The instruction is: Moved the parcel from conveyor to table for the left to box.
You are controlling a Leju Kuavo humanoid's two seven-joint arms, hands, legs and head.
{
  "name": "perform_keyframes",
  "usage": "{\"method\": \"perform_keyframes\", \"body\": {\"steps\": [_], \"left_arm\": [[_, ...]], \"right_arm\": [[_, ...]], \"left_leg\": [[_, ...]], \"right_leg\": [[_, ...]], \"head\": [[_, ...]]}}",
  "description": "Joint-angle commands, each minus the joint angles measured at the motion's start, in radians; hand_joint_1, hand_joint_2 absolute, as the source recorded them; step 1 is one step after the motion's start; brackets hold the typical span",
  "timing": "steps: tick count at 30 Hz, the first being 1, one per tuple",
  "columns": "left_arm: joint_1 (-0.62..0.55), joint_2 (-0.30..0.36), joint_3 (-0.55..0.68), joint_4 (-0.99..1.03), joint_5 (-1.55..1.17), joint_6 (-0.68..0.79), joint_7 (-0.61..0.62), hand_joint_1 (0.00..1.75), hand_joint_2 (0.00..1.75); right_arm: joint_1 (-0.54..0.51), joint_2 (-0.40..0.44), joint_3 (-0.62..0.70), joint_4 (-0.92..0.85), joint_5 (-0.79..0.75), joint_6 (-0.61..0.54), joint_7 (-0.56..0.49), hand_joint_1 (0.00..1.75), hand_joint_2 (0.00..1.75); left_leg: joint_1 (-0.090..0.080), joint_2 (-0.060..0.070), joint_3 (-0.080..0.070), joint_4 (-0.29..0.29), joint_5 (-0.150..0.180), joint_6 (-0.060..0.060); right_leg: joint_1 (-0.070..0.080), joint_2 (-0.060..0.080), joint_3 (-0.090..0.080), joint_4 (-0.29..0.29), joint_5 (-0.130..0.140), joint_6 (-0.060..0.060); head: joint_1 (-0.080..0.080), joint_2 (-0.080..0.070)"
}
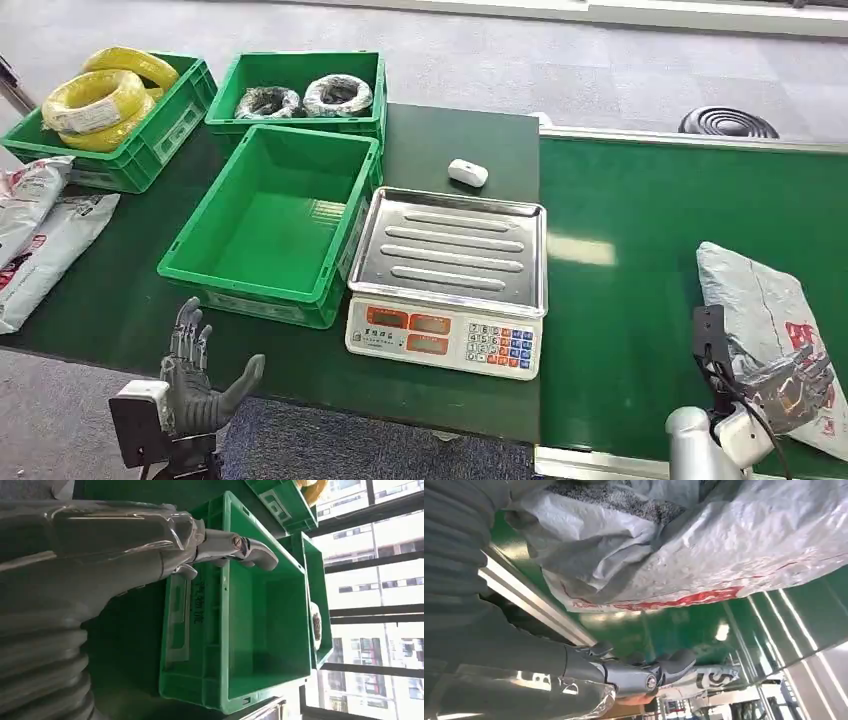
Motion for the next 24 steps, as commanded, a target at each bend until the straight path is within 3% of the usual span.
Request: {"method": "perform_keyframes", "body": {"steps": [1,3,12,17,21,24], "left_arm": [[0.005,0.017,-0.003,0.017,0.014,0.02,-0.001,0.0,1.75],[0.002,0.013,0.014,0.011,0.017,0.019,0.0,0.0,1.75],[0.005,0.009,0.019,0.009,0.013,0.017,0.001,0.0,1.75],[0.017,-0.012,0.05,-0.02,-0.015,0.01,0.011,0.0,1.75],[0.025,-0.026,0.057,-0.032,-0.04,0.0,0.017,0.0,1.75],[0.015,-0.025,0.059,-0.031,-0.04,0.0,0.017,0.0,1.75]], "right_arm": [[0.013,0.067,-0.077,-0.061,-0.115,0.052,-0.088,1.75,1.75],[0.061,0.129,-0.052,-0.193,-0.207,0.1,-0.186,1.75,1.75],[0.088,0.148,-0.025,-0.254,-0.22,0.121,-0.186,1.75,1.75],[0.271,0.281,0.139,-0.621,-0.327,0.183,-0.25,1.75,1.75],[0.392,0.288,0.283,-0.772,-0.405,0.209,-0.274,1.75,1.75],[0.41,0.274,0.292,-0.785,-0.47,0.228,-0.308,1.75,1.75]], "left_leg": [[-0.001,0.002,0.001,-0.002,0.001,0.001],[-0.001,0.001,0.0,-0.002,0.001,0.001],[0.0,0.001,0.0,-0.001,0.0,0.0],[-0.001,0.002,0.0,-0.001,0.0,0.0],[0.0,0.0,-0.001,-0.001,0.0,0.0],[0.0,0.0,-0.002,-0.001,0.0,0.0]], "right_leg": [[-0.001,0.001,0.0,-0.001,0.001,0.0],[-0.001,0.001,0.0,-0.001,0.001,0.0],[0.0,0.001,-0.001,0.0,0.0,0.0],[-0.001,0.001,-0.001,0.0,0.0,0.0],[0.0,0.0,-0.001,0.001,-0.001,0.0],[0.0,-0.001,-0.002,0.001,-0.001,0.0]], "head": [[0.0,0.0],[0.0,0.0],[0.0,0.0],[0.0,0.0],[0.0,0.0],[0.0,0.0]]}}
